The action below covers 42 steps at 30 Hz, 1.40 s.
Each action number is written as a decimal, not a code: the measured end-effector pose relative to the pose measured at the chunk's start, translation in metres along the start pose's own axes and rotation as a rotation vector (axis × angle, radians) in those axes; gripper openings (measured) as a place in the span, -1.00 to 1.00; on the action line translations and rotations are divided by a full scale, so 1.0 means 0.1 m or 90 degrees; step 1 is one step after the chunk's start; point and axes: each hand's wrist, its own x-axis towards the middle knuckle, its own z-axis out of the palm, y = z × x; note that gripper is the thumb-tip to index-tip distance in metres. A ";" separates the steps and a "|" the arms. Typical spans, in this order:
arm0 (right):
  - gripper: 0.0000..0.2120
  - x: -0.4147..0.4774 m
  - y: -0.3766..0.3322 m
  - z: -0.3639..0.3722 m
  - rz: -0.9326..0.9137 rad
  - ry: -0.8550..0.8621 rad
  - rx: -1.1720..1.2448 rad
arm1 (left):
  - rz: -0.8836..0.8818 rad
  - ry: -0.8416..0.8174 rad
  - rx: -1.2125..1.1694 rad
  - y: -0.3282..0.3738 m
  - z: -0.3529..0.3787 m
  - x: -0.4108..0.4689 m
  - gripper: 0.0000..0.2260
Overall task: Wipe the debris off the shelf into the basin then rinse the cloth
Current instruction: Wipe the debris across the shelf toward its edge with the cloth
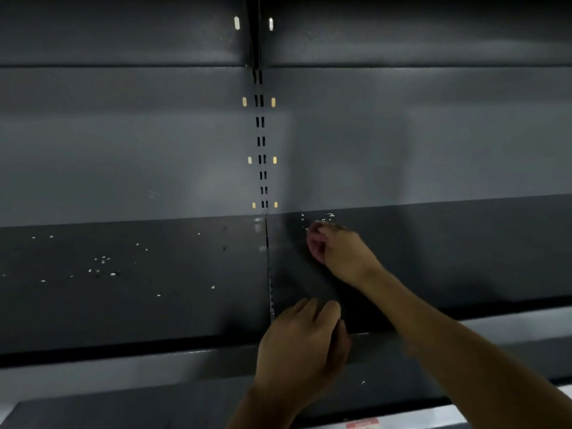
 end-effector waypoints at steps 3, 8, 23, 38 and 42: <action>-0.77 -0.23 0.07 -0.29 0.018 0.081 0.097 | -0.006 0.046 -0.068 -0.16 -0.17 -0.08 -0.87; -0.80 -0.49 0.73 -0.79 0.042 0.017 -0.203 | -0.043 0.080 0.115 -0.56 -0.39 -0.27 -0.83; -0.84 0.21 0.26 -0.23 -0.037 0.055 -0.013 | 0.013 0.162 0.162 -0.62 -0.25 -0.32 -0.81; -0.82 0.72 -0.12 0.27 -0.020 -0.084 -0.015 | 0.019 0.163 0.178 -0.60 -0.26 -0.32 -0.80; -0.76 0.54 -0.05 -0.07 0.006 -0.001 0.105 | 0.023 0.169 0.170 -0.61 -0.26 -0.32 -0.81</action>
